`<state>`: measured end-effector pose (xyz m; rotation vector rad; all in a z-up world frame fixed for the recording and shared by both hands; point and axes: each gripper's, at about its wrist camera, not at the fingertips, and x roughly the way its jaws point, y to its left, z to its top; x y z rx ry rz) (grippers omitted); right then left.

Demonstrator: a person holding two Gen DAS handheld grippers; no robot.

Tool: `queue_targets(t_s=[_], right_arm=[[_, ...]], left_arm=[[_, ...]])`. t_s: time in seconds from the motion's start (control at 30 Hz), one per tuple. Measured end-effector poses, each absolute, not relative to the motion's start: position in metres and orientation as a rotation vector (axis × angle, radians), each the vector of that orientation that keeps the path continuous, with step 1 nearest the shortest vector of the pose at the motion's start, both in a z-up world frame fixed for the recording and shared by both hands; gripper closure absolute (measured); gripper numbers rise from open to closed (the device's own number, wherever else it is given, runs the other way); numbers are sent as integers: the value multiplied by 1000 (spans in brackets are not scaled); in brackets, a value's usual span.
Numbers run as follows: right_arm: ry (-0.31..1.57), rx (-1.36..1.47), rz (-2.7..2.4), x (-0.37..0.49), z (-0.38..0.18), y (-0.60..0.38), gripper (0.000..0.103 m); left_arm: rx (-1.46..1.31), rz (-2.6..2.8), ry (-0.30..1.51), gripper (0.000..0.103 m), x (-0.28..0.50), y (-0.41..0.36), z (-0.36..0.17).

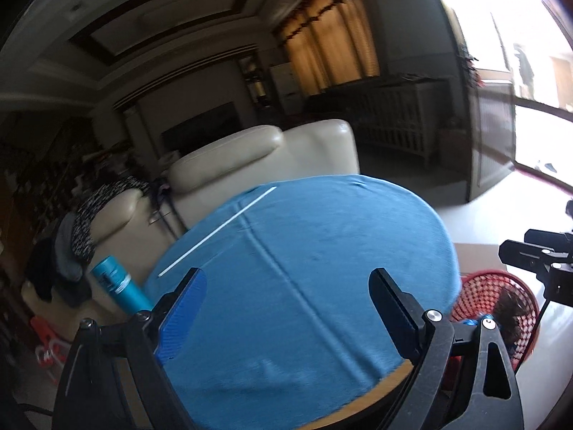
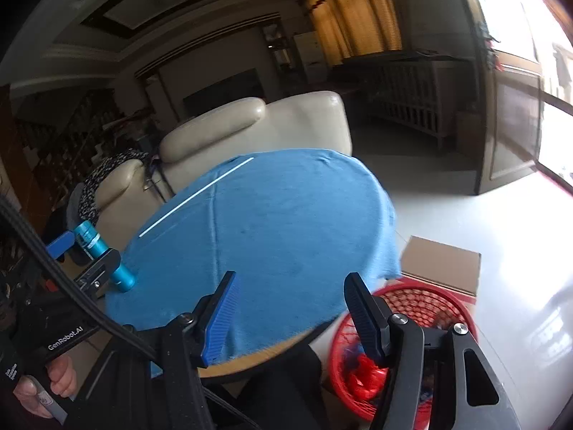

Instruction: Collect trash

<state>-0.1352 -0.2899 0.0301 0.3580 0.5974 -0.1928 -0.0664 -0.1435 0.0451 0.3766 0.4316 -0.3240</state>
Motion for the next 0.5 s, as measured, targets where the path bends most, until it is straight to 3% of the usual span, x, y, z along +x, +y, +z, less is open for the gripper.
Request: queue_targets(t_s=[0.5], right_arm=[[605,235,-81,-85,47,-191,38]], left_arm=[[236,-99,488,10,-34,-29,43]])
